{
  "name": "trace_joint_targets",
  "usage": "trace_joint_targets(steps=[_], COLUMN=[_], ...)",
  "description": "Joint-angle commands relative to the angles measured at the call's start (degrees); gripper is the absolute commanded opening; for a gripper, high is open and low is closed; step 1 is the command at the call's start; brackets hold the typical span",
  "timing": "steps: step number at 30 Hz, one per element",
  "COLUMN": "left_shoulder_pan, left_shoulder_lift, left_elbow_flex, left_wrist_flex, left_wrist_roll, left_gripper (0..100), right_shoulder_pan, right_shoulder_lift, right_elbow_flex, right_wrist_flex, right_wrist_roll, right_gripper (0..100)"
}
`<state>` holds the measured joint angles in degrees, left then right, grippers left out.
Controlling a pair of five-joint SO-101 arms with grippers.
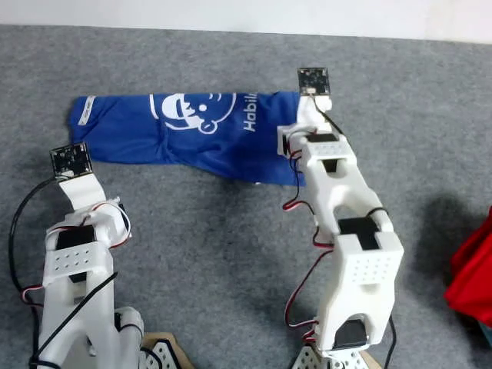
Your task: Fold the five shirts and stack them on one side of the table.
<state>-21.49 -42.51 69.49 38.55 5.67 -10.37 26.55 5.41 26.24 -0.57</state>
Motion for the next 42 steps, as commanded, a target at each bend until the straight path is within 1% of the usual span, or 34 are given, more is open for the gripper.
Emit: trace_joint_targets(steps=[1,6,12,16,18,20,22,23,27,31,35,39,42], left_shoulder_pan=[-0.9,-0.9,-0.9,-0.9,-0.9,-0.9,-0.9,-0.9,-0.9,-0.9,-0.9,-0.9,-0.9], left_shoulder_lift=[-1.2,-1.2,-1.2,-1.2,-1.2,-1.2,-1.2,-1.2,-1.2,-1.2,-1.2,-1.2,-1.1], left_elbow_flex=[-0.3,-0.3,-0.4,-0.4,-0.4,-0.4,-0.4,-0.4,-0.3,-0.3,-0.3,-0.3,-0.2], left_wrist_flex=[-0.9,-0.9,-0.9,-0.9,-0.9,-0.9,-0.9,-0.9,-0.9,-0.9,-1.0,-1.4,-2.2], left_wrist_roll=[0.4,0.4,0.4,0.4,0.4,0.4,0.4,0.4,0.4,0.4,0.4,0.4,0.4], left_gripper=[1,1,1,1,1,1,1,1,1,1,1,1,1], right_shoulder_pan=[0.5,0.1,-2.1,-2.1,-2.1,-1.4,-0.2,0.4,5.5,12.3,18.1,24.2,28.0], right_shoulder_lift=[1.1,4.5,10.0,14.5,16.4,17.8,19.0,19.6,21.3,22.4,23.4,24.1,24.0], right_elbow_flex=[-5.8,-10.3,-20.8,-28.7,-32.7,-36.4,-39.8,-41.2,-46.5,-50.9,-52.6,-53.6,-58.0], right_wrist_flex=[-0.6,0.9,15.8,23.3,27.0,30.4,33.7,35.5,41.9,45.1,45.3,44.3,44.5], right_wrist_roll=[0.4,0.3,0.2,0.1,-1.3,-2.7,-2.5,-2.5,-3.0,-3.0,-2.3,2.0,4.1], right_gripper=[27.8,27.2,14.6,14.1,13.5,8.4,0.5,0.5,0.6,0.7,0.7,0.7,0.7])
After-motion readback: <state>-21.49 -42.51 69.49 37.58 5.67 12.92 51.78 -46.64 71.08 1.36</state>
